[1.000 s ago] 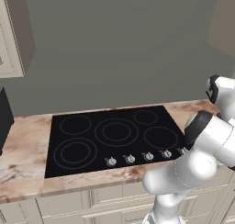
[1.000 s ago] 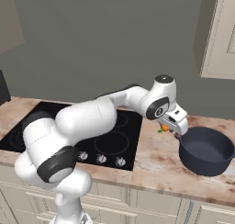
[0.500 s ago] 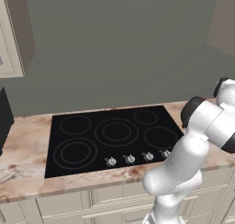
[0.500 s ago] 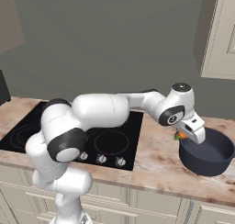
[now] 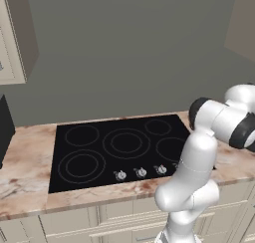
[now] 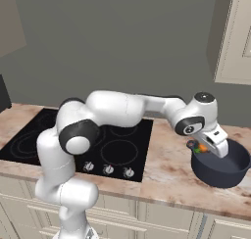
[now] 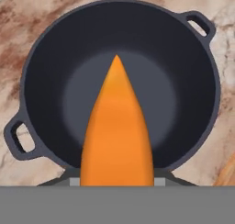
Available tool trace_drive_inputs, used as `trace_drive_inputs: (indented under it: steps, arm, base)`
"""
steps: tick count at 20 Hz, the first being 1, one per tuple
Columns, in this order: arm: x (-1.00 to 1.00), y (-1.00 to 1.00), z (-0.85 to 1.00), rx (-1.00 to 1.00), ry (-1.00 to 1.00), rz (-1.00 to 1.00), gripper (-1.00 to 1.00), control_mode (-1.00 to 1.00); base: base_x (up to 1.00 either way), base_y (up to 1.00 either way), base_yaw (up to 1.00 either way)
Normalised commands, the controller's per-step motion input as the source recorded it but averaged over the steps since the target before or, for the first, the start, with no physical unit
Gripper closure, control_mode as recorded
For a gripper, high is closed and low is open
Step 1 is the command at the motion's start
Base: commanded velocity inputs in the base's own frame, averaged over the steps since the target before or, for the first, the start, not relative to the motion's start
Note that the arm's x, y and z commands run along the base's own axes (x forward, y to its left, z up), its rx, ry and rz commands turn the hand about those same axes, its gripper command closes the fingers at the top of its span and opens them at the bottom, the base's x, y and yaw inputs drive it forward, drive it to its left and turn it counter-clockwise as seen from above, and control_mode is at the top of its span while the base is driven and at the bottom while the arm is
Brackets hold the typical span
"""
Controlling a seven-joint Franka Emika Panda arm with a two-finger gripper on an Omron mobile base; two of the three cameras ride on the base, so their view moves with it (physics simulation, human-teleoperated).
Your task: Turn on the sink faucet. Then move the carrot from the counter to the sink. Turn off the sink. Move the vegetable from the sink to the pot next to the stove. Finally move the pot to the rear left burner.
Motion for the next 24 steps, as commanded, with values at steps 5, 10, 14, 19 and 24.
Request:
trace_drive_inputs:
  steps: [5, 10, 14, 19, 24]
  arm:
    - [0.02, -0.09, -0.22, 0.00, 0.01, -0.01, 1.00, -1.00]
    - [0.03, -0.05, -0.16, 0.01, 0.02, -0.01, 1.00, -1.00]
    - [0.00, -0.08, -0.19, 0.03, 0.01, 0.00, 1.00, -1.00]
    - [0.00, -0.09, -0.20, 0.03, 0.00, 0.00, 1.00, -1.00]
    - [0.00, -0.03, -0.20, 0.02, 0.02, 0.00, 1.00, -1.00]
  base:
    - [0.00, 0.00, 0.00]
    - [0.00, 0.00, 0.00]
    - [0.00, 0.00, 0.00]
    - [0.00, 0.00, 0.00]
    - [0.00, 0.00, 0.00]
